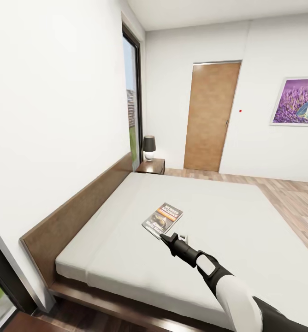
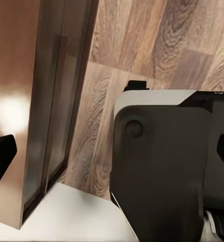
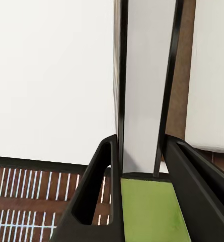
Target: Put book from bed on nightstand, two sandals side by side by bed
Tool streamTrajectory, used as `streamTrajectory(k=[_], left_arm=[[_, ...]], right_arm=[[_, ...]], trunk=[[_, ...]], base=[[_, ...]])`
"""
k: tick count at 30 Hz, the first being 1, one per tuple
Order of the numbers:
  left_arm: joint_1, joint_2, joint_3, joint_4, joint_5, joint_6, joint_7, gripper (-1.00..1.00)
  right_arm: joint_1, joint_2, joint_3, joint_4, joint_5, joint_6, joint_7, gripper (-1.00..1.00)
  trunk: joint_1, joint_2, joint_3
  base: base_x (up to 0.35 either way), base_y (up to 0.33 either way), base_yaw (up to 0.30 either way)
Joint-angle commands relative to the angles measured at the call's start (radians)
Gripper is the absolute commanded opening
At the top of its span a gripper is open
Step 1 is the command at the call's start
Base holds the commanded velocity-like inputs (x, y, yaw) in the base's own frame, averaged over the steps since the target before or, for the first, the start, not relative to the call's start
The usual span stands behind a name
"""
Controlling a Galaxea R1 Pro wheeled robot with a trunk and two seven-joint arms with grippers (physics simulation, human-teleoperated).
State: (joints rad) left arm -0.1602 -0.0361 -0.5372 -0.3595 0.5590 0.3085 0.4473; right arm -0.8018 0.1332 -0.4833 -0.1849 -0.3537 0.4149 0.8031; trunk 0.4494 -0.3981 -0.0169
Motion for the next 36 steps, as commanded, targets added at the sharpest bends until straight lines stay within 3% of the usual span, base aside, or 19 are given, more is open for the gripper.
streamTrajectory(k=[1, 13, 36], left_arm=[[-0.001, -0.002, -0.009, 0.006, 0.007, -0.002, 0.008, 1.00], [-0.001, -0.016, -0.023, 0.036, 0.007, -0.026, 0.012, 1.00], [-0.001, -0.019, -0.024, 0.040, 0.008, -0.028, 0.011, 1.00]], right_arm=[[0.000, 0.000, -0.002, -0.001, -0.007, 0.008, 0.000, -1.00], [0.000, 0.000, -0.002, -0.002, -0.007, 0.007, 0.001, -1.00], [0.000, 0.000, -0.006, -0.002, -0.008, 0.007, 0.006, -1.00]], trunk=[[0.001, -0.002, -0.002], [0.001, -0.002, -0.002], [0.001, -0.002, -0.002]], base=[[0.000, 0.000, 0.000], [-0.053, 0.000, 0.000], [-0.004, -0.013, 0.000]])
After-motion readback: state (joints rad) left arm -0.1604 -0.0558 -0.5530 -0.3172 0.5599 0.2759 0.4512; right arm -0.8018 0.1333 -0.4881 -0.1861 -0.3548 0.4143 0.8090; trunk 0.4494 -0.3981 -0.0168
